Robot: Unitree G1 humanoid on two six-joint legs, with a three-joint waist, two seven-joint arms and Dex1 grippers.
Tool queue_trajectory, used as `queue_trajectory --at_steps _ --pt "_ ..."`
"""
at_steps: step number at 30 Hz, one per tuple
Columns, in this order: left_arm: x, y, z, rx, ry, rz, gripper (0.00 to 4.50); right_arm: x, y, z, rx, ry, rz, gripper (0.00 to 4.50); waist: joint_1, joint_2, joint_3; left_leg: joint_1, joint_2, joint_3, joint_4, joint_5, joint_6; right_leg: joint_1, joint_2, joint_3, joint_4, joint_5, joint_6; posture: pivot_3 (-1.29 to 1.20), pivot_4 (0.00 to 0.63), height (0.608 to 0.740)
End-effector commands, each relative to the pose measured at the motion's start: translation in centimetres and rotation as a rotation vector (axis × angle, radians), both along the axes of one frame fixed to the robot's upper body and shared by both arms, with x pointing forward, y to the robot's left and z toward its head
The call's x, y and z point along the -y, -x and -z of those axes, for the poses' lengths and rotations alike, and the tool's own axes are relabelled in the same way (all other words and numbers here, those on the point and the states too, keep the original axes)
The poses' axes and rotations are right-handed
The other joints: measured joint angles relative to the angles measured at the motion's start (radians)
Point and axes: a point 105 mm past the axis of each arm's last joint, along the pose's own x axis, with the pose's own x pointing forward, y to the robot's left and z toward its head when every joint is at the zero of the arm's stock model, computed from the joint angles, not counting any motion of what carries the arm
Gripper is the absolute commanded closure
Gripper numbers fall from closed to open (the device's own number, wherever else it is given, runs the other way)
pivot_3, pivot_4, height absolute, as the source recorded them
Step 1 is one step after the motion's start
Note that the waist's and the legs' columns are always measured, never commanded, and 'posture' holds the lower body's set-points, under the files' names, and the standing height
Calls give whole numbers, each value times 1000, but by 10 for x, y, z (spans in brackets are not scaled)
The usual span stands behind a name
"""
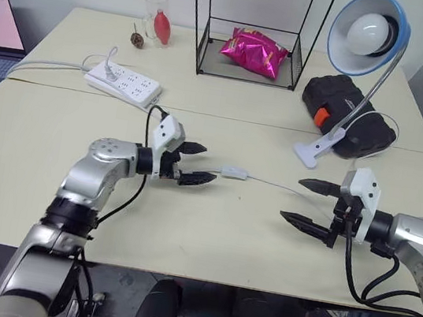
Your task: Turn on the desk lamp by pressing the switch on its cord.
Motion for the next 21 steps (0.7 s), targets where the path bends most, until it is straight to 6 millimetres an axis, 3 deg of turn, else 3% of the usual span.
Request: queue_trajectory --at_steps 1,4,9,21 --pt "8 -15 -3 37 -30 36 77 -9 6 -12 46 1 -13 0 -1 0 0 0 0 0 0 0 0 0 0 0 0 0 0 0 150 740" --pt "13 -23 0 32 -32 41 77 -13 8 -14 49 4 -11 0 -1 0 0 0 0 0 0 0 0 0 0 0 0 0 0 0 150 740" --pt "27 -18 8 -27 -41 132 77 -15 10 -18 49 6 -4 0 0 0 0 0 0 0 0 0 0 0 0 0 0 0 0 0 150 740" --pt "35 -20 14 -83 -58 176 77 -18 11 -24 47 8 3 0 -1 0 0 0 0 0 0 0 0 0 0 0 0 0 0 0 150 740"
